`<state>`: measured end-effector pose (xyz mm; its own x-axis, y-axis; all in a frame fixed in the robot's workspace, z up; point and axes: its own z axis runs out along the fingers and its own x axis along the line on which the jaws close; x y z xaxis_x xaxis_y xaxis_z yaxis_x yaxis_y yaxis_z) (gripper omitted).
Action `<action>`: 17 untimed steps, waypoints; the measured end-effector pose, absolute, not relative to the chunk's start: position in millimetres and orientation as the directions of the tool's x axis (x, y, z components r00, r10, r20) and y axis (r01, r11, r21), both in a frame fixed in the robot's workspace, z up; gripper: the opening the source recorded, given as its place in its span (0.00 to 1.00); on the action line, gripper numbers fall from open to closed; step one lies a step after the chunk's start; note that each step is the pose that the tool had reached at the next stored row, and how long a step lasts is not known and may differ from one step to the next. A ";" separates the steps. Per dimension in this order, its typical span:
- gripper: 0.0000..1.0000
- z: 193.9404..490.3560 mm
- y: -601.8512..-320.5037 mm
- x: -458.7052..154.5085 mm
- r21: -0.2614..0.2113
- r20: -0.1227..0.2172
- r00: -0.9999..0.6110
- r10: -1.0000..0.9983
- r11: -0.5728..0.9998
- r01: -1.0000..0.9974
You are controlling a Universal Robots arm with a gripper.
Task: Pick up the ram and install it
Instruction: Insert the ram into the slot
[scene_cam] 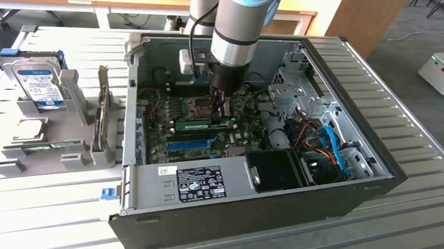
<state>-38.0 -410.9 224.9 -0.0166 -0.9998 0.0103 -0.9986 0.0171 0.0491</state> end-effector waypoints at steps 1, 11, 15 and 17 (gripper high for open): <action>0.12 224.9 -410.9 -38.0 0.049 0.010 -0.017 -1.000 0.017 -0.999; 0.12 223.7 -410.9 -38.0 0.049 0.010 -0.017 -1.000 0.017 -0.999; 0.12 223.8 -410.9 -38.0 0.049 0.010 -0.017 -1.000 0.017 -0.999; 0.12 222.9 -410.9 -38.0 0.049 0.009 -0.017 -1.000 0.017 -0.999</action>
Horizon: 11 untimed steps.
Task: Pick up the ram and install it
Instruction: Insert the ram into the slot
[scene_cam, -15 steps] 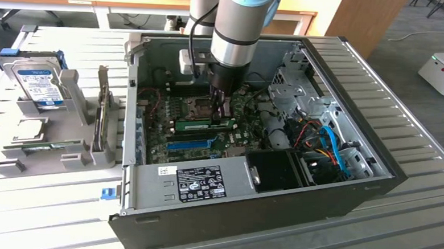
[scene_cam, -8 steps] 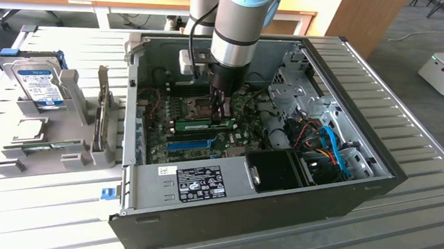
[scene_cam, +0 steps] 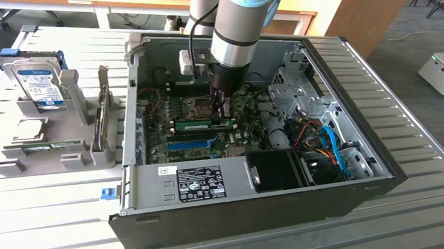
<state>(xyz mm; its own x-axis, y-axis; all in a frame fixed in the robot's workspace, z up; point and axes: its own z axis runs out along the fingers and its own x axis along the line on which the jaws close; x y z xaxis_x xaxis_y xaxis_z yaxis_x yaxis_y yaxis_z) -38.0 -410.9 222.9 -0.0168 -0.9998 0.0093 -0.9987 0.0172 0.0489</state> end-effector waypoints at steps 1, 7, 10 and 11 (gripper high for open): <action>0.12 222.8 -410.9 -38.0 0.049 0.009 -0.017 -1.000 0.017 -0.999; 0.13 222.8 -410.9 -38.0 0.049 0.009 -0.017 -1.000 0.017 -0.999; 0.19 222.8 -410.9 -38.0 0.049 0.009 -0.017 -1.000 0.017 -0.999; 0.19 222.8 -410.9 -38.0 0.049 0.009 -0.017 -1.000 0.017 -0.999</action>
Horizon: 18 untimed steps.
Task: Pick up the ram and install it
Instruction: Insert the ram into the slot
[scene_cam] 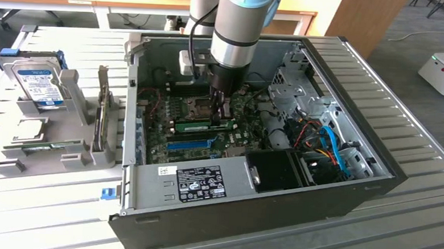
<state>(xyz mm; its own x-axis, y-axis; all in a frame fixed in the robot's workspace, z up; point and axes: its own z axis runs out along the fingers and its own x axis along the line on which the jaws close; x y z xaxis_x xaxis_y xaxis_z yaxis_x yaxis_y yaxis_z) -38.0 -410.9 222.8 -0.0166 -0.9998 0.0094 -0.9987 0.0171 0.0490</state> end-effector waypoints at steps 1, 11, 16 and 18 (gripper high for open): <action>0.19 222.8 -410.9 -38.0 0.049 0.009 -0.017 -1.000 0.017 -0.999; 0.19 224.8 -410.9 -38.0 0.049 0.009 -0.017 -1.000 0.017 -0.999; 0.19 234.2 -410.9 -38.0 0.049 0.009 -0.017 -1.000 0.017 -0.999; 0.19 238.6 -411.0 -38.0 0.049 0.009 -0.017 -1.000 0.017 -0.999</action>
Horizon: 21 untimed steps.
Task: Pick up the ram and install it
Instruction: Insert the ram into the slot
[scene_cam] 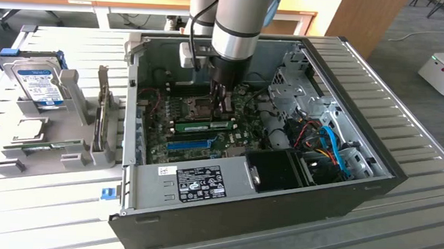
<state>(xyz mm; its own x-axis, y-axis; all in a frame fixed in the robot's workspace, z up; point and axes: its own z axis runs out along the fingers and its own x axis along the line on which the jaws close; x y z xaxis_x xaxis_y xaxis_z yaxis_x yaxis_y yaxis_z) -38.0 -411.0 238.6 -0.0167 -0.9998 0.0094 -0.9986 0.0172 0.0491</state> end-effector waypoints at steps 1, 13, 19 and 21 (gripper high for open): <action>0.19 240.8 -410.9 -38.0 0.049 0.009 -0.017 -1.000 0.017 -0.999; 0.19 265.3 -410.9 -38.0 0.049 0.009 -0.017 -1.000 0.017 -0.999; 0.19 278.7 -410.9 -38.0 0.049 0.009 -0.017 -1.000 0.017 -0.999; 0.19 282.6 -410.9 -38.0 0.049 0.009 -0.017 -1.000 0.017 -0.999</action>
